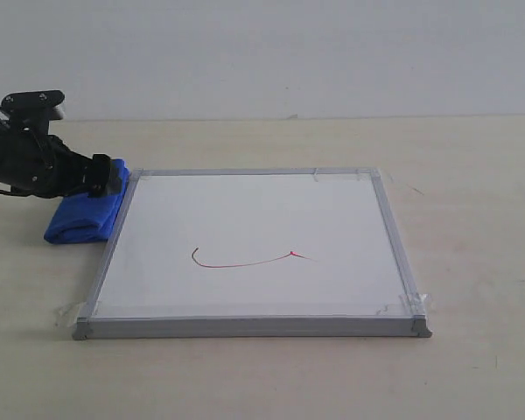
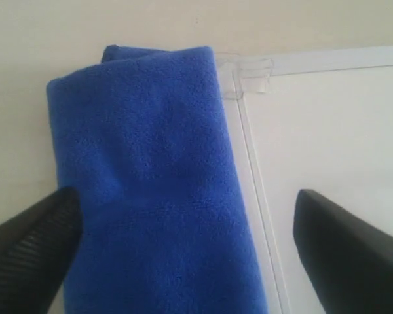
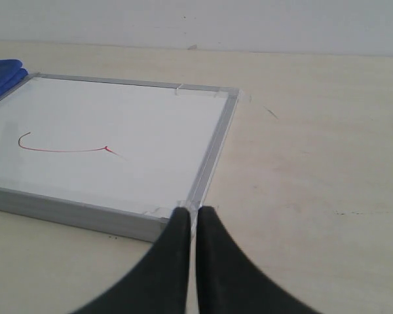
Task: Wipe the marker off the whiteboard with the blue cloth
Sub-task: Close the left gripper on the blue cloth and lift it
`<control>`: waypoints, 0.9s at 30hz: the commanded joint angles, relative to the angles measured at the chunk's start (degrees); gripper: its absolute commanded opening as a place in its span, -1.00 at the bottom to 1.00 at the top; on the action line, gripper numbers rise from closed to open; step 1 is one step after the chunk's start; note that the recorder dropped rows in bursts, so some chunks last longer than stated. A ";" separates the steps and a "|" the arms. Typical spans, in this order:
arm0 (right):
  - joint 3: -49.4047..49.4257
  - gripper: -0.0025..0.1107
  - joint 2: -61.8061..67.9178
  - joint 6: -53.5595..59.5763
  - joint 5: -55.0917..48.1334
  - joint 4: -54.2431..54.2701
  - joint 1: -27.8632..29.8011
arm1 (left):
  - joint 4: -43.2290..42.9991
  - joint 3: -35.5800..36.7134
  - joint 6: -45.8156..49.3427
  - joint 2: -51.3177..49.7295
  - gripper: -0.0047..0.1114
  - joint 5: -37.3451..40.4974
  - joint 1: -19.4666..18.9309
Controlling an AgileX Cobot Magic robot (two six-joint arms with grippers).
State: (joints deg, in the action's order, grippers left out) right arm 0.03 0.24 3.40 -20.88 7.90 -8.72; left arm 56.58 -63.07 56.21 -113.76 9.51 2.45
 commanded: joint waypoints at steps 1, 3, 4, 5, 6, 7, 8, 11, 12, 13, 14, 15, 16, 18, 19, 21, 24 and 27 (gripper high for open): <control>-0.03 -0.96 -0.24 0.14 0.05 -0.13 0.18 | 0.58 -0.55 0.15 -2.32 0.50 -0.83 0.31; -0.03 -0.96 -0.24 0.14 0.05 -0.13 0.18 | 0.58 -0.55 0.15 -3.68 0.50 -1.72 0.31; -0.03 -0.96 -0.24 0.14 0.05 -0.13 0.18 | 0.58 -0.55 0.15 -3.88 0.50 -1.86 0.31; -0.03 -0.96 -0.24 0.14 0.05 -0.13 0.18 | 0.58 -0.55 0.15 -3.93 0.50 -1.98 0.31; -0.03 -0.96 -0.24 0.14 0.05 -0.13 0.18 | 0.58 -0.55 0.15 -3.93 0.50 -1.98 0.31; -0.03 -0.96 -0.24 0.14 0.05 -0.13 0.18 | 0.58 -0.55 0.15 -3.93 0.50 -2.11 0.31; -0.03 -0.96 -0.24 0.14 0.05 -0.13 0.18 | 0.58 -0.55 0.15 -3.93 0.50 -2.24 0.31; -0.03 -0.96 -0.24 0.14 0.05 -0.13 0.18 | 0.58 -0.55 0.15 -4.06 0.50 -2.24 0.31; -0.03 -0.96 -0.24 0.14 0.05 -0.13 0.18 | 0.33 -0.55 0.15 -4.04 0.50 -2.24 0.31; -0.03 -0.96 -0.24 0.14 0.05 -0.13 0.18 | 0.16 -0.55 0.15 -3.88 0.50 -1.97 0.31; -0.03 -0.96 -0.24 0.14 0.05 -0.13 0.18 | 0.16 -0.78 0.15 -3.62 0.50 -1.84 0.31; -0.03 -0.96 -0.24 0.14 0.05 -0.13 0.18 | 0.16 -1.16 0.15 -3.25 0.50 -1.74 0.48; -0.03 -0.96 -0.24 0.14 0.05 -0.13 0.18 | 0.05 -1.52 0.15 -2.81 0.50 -1.54 0.62; -0.03 -0.96 -0.24 0.14 0.05 -0.13 0.18 | -0.10 -1.91 0.15 -2.01 0.50 -1.20 0.72; -0.03 -0.96 -0.24 0.14 0.05 -0.13 0.18 | -0.10 -2.06 0.15 -1.76 0.50 -1.20 0.72; -0.03 -0.96 -0.24 0.14 0.05 -0.13 0.18 | -0.10 -2.31 0.15 -1.53 0.50 -0.95 0.72; -0.03 -0.96 -0.24 0.14 0.05 -0.13 0.18 | -0.46 -2.30 0.15 -1.54 0.50 -1.37 0.72; -0.03 -0.96 -0.24 0.14 0.05 -0.13 0.18 | -0.46 -2.30 -0.27 -1.54 0.50 -2.08 0.72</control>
State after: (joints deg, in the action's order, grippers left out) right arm 0.03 0.24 3.40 -20.88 7.90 -8.72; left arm 56.36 -65.18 56.21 -115.75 8.33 2.72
